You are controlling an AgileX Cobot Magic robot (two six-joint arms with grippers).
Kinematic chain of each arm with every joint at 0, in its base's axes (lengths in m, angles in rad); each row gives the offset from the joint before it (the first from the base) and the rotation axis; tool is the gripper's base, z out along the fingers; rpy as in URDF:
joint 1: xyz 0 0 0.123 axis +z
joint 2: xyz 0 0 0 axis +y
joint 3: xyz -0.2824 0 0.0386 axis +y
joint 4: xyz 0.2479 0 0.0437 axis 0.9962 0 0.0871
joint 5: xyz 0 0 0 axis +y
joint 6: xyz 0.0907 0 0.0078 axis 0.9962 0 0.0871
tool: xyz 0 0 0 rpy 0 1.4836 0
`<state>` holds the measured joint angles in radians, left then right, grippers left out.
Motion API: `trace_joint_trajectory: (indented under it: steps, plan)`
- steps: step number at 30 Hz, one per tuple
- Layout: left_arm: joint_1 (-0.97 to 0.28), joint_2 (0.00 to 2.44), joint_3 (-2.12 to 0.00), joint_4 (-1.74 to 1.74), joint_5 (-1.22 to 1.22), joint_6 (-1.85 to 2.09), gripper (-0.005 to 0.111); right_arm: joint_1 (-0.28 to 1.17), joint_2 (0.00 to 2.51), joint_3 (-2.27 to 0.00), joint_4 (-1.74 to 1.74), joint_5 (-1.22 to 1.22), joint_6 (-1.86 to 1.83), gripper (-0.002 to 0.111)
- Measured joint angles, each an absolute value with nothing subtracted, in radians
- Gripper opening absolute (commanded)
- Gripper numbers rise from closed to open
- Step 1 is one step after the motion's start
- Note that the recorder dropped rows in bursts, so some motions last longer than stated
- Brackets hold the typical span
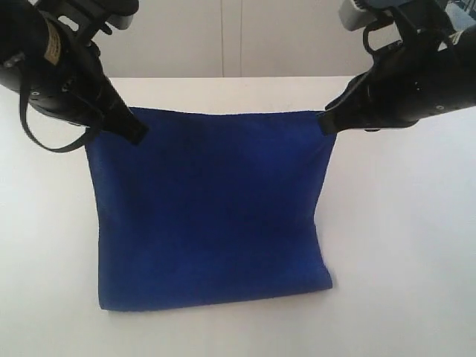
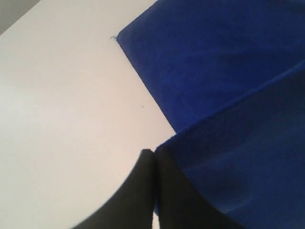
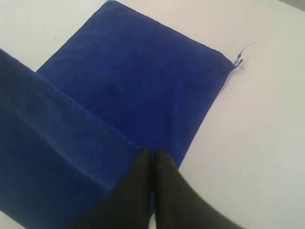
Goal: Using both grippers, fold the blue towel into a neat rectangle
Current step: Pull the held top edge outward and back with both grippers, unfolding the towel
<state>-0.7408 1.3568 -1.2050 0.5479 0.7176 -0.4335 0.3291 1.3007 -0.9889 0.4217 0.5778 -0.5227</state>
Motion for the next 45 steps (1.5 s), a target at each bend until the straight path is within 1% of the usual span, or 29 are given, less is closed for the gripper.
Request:
trace_joint_trajectory:
  steps: [9,14,23,28,33,45]
  plan:
    - [-0.642,1.433,-1.205,0.513,0.550,-0.425,0.000,0.329,1.392,-1.090,0.270,0.540,-0.397,0.000]
    - [-0.583,1.485,-1.205,0.502,0.478,-0.425,0.000,0.329,1.499,-1.137,0.258,0.491,-0.385,0.000]
    - [-0.545,1.561,-1.205,0.520,0.390,-0.425,0.000,0.329,1.598,-1.214,0.248,0.453,-0.385,0.000]
    - [-0.484,1.594,-1.205,0.520,0.327,-0.435,0.000,0.329,1.664,-1.230,0.248,0.411,-0.381,0.000]
    - [-0.475,1.657,-1.207,0.522,0.277,-0.435,0.000,0.329,1.710,-1.234,0.237,0.381,-0.367,0.000]
    - [-0.453,1.725,-1.344,0.562,0.286,-0.435,0.000,0.310,1.745,-1.322,0.222,0.378,-0.361,0.000]
